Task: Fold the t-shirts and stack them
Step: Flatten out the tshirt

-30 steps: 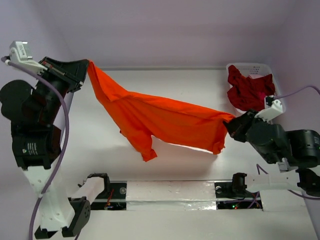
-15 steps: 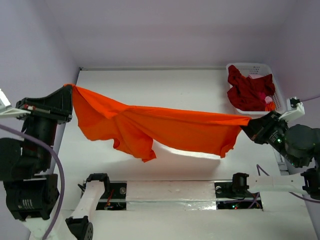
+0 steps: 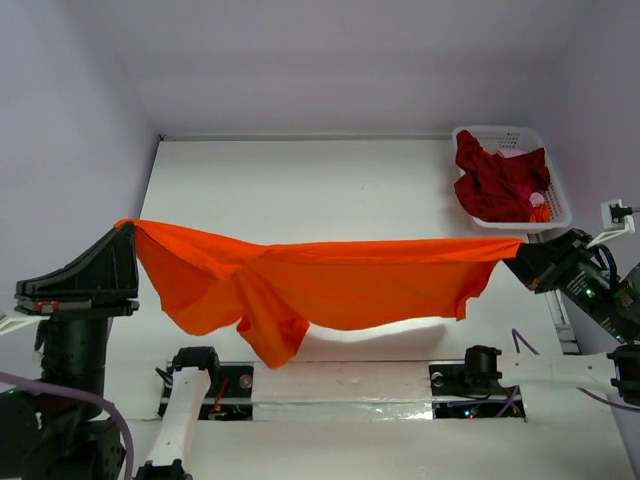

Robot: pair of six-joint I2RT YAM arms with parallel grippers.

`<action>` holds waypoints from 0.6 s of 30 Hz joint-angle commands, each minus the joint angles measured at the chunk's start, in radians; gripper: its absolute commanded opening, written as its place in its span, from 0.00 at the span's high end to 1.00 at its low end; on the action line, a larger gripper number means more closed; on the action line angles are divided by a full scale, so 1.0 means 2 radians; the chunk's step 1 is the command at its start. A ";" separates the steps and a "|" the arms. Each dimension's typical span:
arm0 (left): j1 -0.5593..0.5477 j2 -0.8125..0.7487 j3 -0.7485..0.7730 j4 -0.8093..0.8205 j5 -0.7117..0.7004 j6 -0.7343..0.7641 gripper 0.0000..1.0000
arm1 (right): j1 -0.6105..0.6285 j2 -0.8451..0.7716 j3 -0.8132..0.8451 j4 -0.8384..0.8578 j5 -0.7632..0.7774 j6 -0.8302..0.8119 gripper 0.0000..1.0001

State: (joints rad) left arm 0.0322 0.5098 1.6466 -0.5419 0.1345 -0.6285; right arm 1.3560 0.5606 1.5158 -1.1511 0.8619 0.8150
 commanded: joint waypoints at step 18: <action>-0.028 -0.006 0.017 -0.001 0.005 -0.018 1.00 | 0.002 0.052 0.042 0.137 -0.189 -0.132 1.00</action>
State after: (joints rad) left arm -0.0059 0.4961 1.6703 -0.5987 0.1341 -0.6487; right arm 1.3560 0.6621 1.5993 -0.9730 0.5503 0.5858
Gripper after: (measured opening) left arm 0.006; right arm 0.076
